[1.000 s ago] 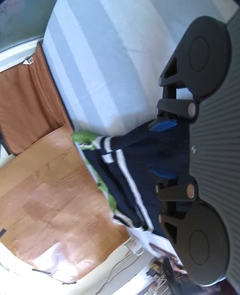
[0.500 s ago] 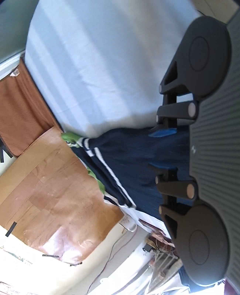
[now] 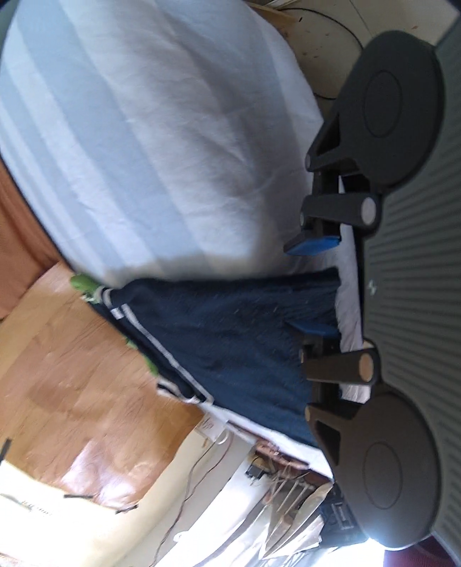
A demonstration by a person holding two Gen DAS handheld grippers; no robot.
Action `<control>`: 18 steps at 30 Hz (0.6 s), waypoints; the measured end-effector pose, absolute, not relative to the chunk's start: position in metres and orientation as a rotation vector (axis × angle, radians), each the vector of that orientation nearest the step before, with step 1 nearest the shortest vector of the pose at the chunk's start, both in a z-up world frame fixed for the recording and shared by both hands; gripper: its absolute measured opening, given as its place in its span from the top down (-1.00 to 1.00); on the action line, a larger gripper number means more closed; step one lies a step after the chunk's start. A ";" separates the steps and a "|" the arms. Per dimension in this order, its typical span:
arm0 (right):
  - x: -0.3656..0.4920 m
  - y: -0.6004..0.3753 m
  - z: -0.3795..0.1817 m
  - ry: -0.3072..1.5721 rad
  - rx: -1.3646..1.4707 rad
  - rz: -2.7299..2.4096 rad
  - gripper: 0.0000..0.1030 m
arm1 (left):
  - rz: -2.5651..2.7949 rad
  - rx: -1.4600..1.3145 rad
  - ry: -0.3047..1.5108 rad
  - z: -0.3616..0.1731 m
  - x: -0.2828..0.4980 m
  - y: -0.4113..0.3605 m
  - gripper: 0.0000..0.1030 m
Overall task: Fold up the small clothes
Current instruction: 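Grasp the sweater hem with the left gripper and fold it toward the collar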
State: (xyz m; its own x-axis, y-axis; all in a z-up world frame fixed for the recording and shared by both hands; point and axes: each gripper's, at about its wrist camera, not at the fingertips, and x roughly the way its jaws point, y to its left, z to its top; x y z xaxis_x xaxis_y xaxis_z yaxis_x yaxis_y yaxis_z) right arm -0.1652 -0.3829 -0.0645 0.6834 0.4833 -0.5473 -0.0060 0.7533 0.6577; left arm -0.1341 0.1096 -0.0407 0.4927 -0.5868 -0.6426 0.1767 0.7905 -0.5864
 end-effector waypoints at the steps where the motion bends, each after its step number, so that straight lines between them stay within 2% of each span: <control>1: -0.163 -0.383 -0.066 0.789 0.667 0.303 0.23 | -0.481 -0.490 0.963 -0.044 -0.130 0.108 0.30; 2: -0.161 -0.382 -0.067 0.807 0.664 0.316 0.65 | -0.477 -0.496 0.984 -0.046 -0.126 0.106 0.76; 3: -0.158 -0.379 -0.066 0.827 0.660 0.344 0.81 | -0.486 -0.509 1.006 -0.049 -0.123 0.106 0.83; 6: -0.162 -0.376 -0.051 0.824 0.624 0.410 0.80 | -0.524 -0.532 0.993 -0.040 -0.125 0.113 0.85; 11: -0.155 -0.391 -0.020 0.709 0.711 0.472 0.81 | -0.569 -0.654 0.885 -0.012 -0.117 0.136 0.85; 18: -0.076 -0.403 -0.003 0.594 0.866 0.397 0.81 | -0.549 -0.768 0.774 0.018 -0.038 0.136 0.85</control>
State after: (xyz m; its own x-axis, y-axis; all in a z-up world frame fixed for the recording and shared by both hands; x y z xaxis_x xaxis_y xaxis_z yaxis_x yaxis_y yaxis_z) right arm -0.0755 -0.4030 -0.0035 0.7705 0.5500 -0.3222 -0.0872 0.5917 0.8014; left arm -0.0377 0.1364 0.0178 0.6033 -0.6843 -0.4096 0.1602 0.6071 -0.7783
